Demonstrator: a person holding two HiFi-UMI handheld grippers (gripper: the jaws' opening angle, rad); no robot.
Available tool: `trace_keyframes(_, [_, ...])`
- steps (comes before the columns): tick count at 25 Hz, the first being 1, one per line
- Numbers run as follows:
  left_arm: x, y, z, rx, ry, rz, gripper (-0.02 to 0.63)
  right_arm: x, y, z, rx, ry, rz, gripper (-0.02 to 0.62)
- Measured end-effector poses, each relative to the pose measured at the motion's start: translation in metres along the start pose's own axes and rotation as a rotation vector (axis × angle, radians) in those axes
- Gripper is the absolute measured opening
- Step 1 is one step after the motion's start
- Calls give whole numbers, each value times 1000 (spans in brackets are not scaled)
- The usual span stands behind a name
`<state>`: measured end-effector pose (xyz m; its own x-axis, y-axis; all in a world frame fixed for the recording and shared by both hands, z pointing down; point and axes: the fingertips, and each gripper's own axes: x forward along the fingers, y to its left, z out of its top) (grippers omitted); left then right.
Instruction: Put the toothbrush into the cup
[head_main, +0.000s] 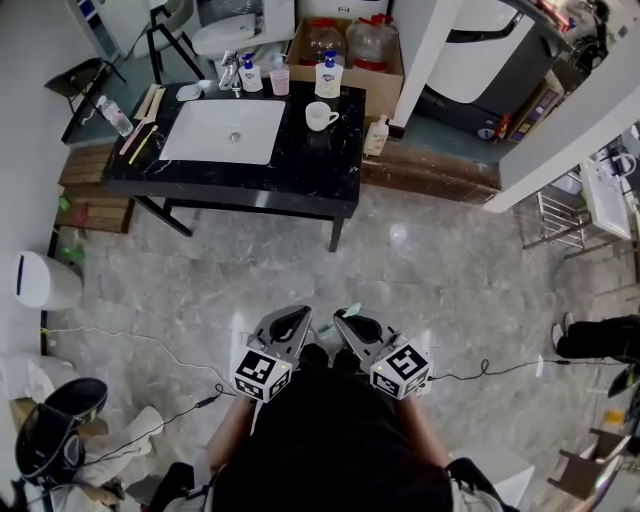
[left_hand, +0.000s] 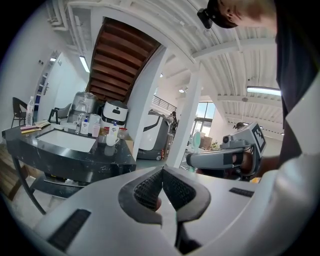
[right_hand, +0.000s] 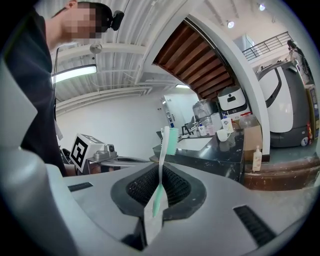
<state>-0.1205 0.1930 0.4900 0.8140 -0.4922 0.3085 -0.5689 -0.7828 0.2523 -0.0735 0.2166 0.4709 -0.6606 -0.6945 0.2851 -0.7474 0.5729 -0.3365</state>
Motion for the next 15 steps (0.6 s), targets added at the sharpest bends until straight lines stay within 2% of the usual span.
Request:
trace_keyframes(9, [11, 19, 0, -23, 21, -24, 9, 17, -13, 2, 17, 28, -8, 29])
trace_keyframes(15, [28, 40, 12, -30, 25, 16, 9, 35, -35, 16, 23, 21, 20, 29])
